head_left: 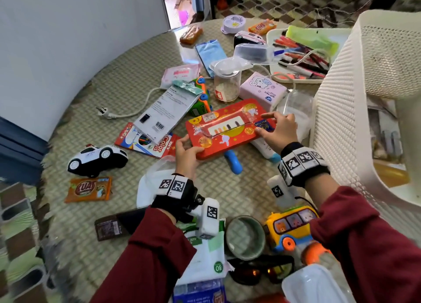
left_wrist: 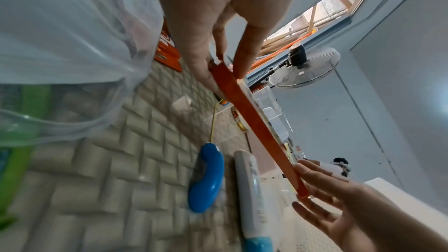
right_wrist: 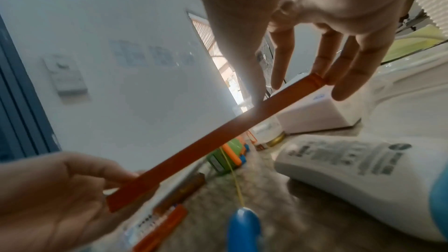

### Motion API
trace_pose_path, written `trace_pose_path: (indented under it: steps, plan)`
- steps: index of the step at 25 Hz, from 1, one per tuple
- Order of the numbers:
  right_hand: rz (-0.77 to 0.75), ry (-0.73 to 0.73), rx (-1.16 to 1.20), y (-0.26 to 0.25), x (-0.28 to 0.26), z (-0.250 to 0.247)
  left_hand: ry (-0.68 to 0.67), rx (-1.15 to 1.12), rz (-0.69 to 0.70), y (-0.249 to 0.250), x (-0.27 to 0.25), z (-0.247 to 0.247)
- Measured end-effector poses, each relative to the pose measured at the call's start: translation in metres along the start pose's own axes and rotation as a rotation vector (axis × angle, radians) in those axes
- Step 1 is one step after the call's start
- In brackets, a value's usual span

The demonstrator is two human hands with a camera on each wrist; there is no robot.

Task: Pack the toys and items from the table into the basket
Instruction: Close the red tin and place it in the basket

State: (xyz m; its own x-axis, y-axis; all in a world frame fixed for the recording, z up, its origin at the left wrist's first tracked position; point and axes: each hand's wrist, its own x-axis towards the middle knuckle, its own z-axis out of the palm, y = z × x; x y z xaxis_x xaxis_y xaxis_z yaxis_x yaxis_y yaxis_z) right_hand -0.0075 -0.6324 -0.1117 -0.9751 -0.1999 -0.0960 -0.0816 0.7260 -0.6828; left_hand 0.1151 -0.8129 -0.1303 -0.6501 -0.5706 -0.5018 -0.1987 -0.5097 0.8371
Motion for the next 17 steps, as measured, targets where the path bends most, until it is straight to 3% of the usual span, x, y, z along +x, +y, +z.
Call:
trace_pose_path:
  steps: [3,6,10,17]
  plan:
    - [-0.016,0.05,0.236,-0.009,-0.031,-0.013,-0.037,-0.123,0.067,0.01,-0.034,-0.005]
    - [-0.038,0.041,0.311,-0.011,-0.076,-0.031,-0.054,-0.194,0.124,0.015,-0.07,-0.016]
    - [-0.122,-0.046,0.34,0.007,-0.13,-0.047,-0.121,-0.158,0.186,0.013,-0.127,-0.036]
    - [-0.014,-0.266,0.738,0.038,-0.212,-0.086,-0.106,-0.139,0.242,-0.016,-0.225,-0.07]
